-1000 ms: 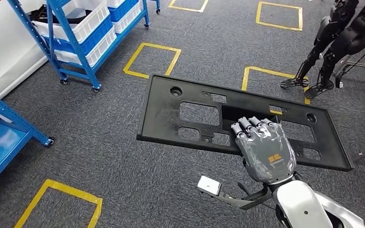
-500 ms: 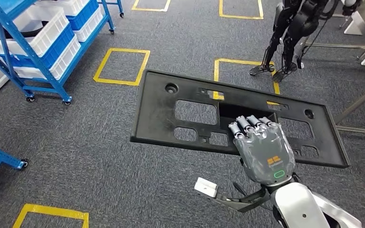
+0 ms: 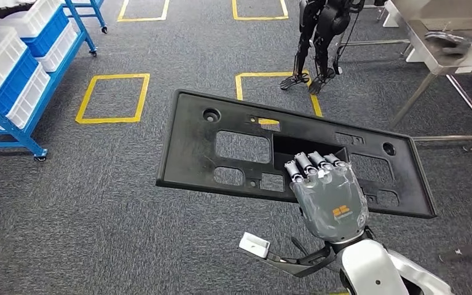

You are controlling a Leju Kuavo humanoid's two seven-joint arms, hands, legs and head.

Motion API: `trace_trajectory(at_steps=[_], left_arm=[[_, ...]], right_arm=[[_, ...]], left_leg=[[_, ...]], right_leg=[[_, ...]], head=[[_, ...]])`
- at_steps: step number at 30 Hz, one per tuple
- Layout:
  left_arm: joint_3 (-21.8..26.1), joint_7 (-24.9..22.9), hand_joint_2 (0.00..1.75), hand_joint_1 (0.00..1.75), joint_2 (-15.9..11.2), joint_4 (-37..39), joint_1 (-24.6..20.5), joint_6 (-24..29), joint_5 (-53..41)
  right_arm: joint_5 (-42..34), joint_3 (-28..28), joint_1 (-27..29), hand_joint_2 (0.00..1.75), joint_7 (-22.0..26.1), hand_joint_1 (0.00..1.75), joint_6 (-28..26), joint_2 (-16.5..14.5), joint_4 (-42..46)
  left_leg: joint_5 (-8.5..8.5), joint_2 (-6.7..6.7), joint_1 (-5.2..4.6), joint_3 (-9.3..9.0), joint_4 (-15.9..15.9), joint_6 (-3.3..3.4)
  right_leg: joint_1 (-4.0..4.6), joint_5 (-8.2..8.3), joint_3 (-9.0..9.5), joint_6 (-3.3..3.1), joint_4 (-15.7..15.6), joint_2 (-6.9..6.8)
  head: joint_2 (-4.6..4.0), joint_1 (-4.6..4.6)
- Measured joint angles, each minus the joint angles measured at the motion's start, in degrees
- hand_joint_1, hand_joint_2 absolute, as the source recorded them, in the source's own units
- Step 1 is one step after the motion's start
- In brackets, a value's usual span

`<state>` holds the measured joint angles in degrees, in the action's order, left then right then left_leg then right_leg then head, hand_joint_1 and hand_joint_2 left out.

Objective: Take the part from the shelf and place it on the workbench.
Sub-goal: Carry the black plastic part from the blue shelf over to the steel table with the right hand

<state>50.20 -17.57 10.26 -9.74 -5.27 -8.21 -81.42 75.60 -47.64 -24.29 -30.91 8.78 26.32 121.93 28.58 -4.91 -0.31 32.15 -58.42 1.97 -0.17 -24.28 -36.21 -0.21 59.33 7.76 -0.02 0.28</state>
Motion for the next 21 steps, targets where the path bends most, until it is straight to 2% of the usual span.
trace_trajectory(at_steps=[1, 2, 3, 5, 6, 7, 8, 9, 10, 11, 12, 13, 14, 16, 17, 19, 20, 21], left_arm=[[-0.1, 0.1, 1.75, 0.0, 0.0, 0.0, -0.1, 0.0, 0.0], [-0.1, 0.2, 1.75, 0.0, 0.1, 0.0, -0.1, 0.0, 0.0], [-0.1, 0.3, 1.75, 0.0, 0.2, 0.0, -0.1, 0.0, 0.0], [-0.2, 0.4, 1.75, 0.0, 0.2, 0.0, 0.0, -0.1, 0.0], [-0.2, 0.4, 1.75, 0.0, 0.2, 0.0, 0.1, -0.2, 0.0], [-0.2, 0.5, 1.75, 0.0, 0.2, 0.0, 0.3, -0.2, 0.0], [-0.2, 0.5, 1.75, 0.0, 0.1, 0.0, 0.3, -0.2, 0.0], [-0.2, 0.6, 1.75, 0.0, 0.1, 0.0, 0.3, -0.2, 0.0], [-0.2, 0.7, 1.75, 0.0, 0.1, 0.0, 0.3, -0.2, 0.0], [-0.2, 0.7, 1.75, 0.0, 0.1, 0.0, 0.3, -0.1, 0.0], [-0.2, 0.6, 1.75, 0.0, 0.1, 0.0, 0.3, -0.2, 0.0], [-0.3, 0.4, 1.75, 0.0, 0.0, 0.0, 0.3, -0.3, 0.0], [-0.4, 0.1, 1.75, 0.0, 0.0, 0.0, 0.2, -0.5, -0.1], [-0.8, -0.4, 1.75, 0.0, 0.0, 0.0, 0.1, -1.1, -0.1], [-1.0, -0.4, 1.75, 0.0, 0.0, 0.0, 0.0, -1.4, -0.2], [-1.5, -0.1, 1.75, 0.0, 0.0, 0.0, 0.0, -1.8, -0.2], [-1.6, 0.1, 1.75, 0.0, 0.0, 0.0, 0.0, -2.0, -0.2], [-1.7, 0.2, 1.75, 0.0, -0.1, 0.0, 0.1, -2.1, -0.2]], right_arm=[[0.1, 0.0, 0.1, 1.75, -0.1, 1.75, 0.1, 0.0, 0.0], [0.2, 0.0, 0.3, 1.75, -0.2, 1.75, 0.1, 0.0, 0.1], [0.2, 0.0, 0.4, 1.75, -0.3, 1.75, 0.2, 0.1, 0.1], [0.4, 0.0, 0.7, 1.75, -0.6, 1.75, 0.4, 0.1, 0.2], [0.4, 0.0, 0.9, 1.75, -0.6, 1.75, 0.4, 0.1, 0.2], [0.5, 0.0, 1.2, 1.75, -0.7, 1.75, 0.4, 0.1, 0.2], [0.6, 0.0, 1.5, 1.75, -0.6, 1.75, 0.4, 0.1, 0.2], [0.9, -0.1, 1.7, 1.75, -0.5, 1.75, 0.4, 0.0, 0.2], [1.3, -0.2, 1.7, 1.75, -0.4, 1.75, 0.3, -0.1, 0.2], [1.7, -0.4, 1.6, 1.75, -0.3, 1.75, 0.1, -0.3, 0.1], [2.2, -0.6, 1.3, 1.75, -0.3, 1.75, 0.0, -0.8, -0.2], [2.6, -0.9, 1.0, 1.75, -0.3, 1.75, -0.2, -1.4, -0.6], [3.1, -1.1, 0.7, 1.75, -0.4, 1.75, -0.5, -2.0, -0.9], [3.6, -1.4, 0.5, 1.75, -0.6, 1.75, -1.0, -2.7, -1.4], [3.7, -1.5, 0.5, 1.75, -0.7, 1.75, -1.2, -2.8, -1.5], [4.0, -1.5, 0.5, 1.75, -1.1, 1.75, -1.6, -2.9, -1.5], [4.1, -1.5, 0.4, 1.75, -1.2, 1.75, -1.7, -3.0, -1.5], [4.2, -1.5, 0.4, 1.75, -1.3, 1.75, -1.8, -3.0, -1.5]], left_leg=[[-0.23, 0.79, 0.03, -0.2, 0.4, 0.07], [-0.56, 1.62, 0.09, -0.46, 0.9, 0.21], [-0.89, 2.48, 0.22, -0.73, 1.6, 0.38], [-1.23, 4.18, 0.26, -1.05, 2.2, 0.59], [-1.19, 5.0, 0.24, -1.05, 2.3, 0.64], [-1.11, 5.83, 0.24, -1.02, 2.2, 0.62], [-0.98, 6.66, 0.27, -1.01, 2.1, 0.54], [-0.82, 7.44, 0.32, -1.01, 2.0, 0.4], [-0.6, 8.16, 0.4, -1.02, 1.8, 0.18], [-0.3, 8.81, 0.44, -1.03, 1.5, -0.15], [0.07, 9.42, 0.36, -0.98, 1.1, -0.57], [0.38, 9.94, 0.28, -0.96, 0.7, -0.99], [0.63, 10.43, 0.17, -0.99, 0.5, -1.37], [0.91, 11.29, 0.16, -1.19, 0.4, -1.92], [1.28, 10.88, 0.31, -1.2, 0.1, -2.18], [3.41, 8.46, 0.61, 0.18, -3.1, -2.57], [5.09, 6.93, 0.68, 1.79, -6.4, -2.64], [6.72, 6.04, 0.68, 3.79, -10.3, -2.6]], right_leg=[[-0.06, 0.19, -0.15, 0.35, -0.1, 0.61], [0.02, 0.01, -0.35, 0.63, 0.1, 0.08], [0.18, -0.78, -0.86, 0.88, 1.2, -1.27], [0.27, -4.05, -3.26, 1.35, 6.4, -5.18], [0.09, -5.8, -4.86, 1.64, 9.9, -6.32], [-0.19, -6.89, -6.14, 1.94, 12.7, -6.93], [-0.52, -6.98, -6.62, 2.24, 13.9, -7.31], [-0.84, -6.07, -6.04, 2.53, 13.0, -7.63], [-1.13, -4.43, -4.44, 2.8, 10.3, -8.1], [-1.3, -2.91, -2.4, 3.06, 6.7, -9.17], [-1.17, -1.89, -0.65, 3.02, 3.5, -10.12], [-1.02, -1.45, 0.46, 2.71, 1.4, -10.79], [-0.8, -1.54, 0.83, 2.27, 0.5, -11.1], [-0.57, -1.64, 0.66, 1.22, 0.6, -10.02], [-0.56, -1.59, 0.66, 0.86, 0.5, -9.49], [-0.57, -1.5, 0.79, 0.11, 0.3, -8.46], [-0.51, -1.48, 0.82, -0.2, 0.3, -7.93], [-0.37, -1.48, 0.81, -0.43, 0.3, -7.3]], head=[[0.0, -0.02], [0.0, 0.02], [0.0, 0.08], [0.0, 0.22], [0.0, 0.27], [0.0, 0.3], [0.0, 0.3], [0.0, 0.3], [0.0, 0.3], [0.0, 0.31], [0.0, 0.32], [0.0, 0.29], [0.0, 0.24], [0.0, 0.08], [0.0, 0.03], [0.0, -0.06], [0.0, -0.13], [0.0, -0.17]])
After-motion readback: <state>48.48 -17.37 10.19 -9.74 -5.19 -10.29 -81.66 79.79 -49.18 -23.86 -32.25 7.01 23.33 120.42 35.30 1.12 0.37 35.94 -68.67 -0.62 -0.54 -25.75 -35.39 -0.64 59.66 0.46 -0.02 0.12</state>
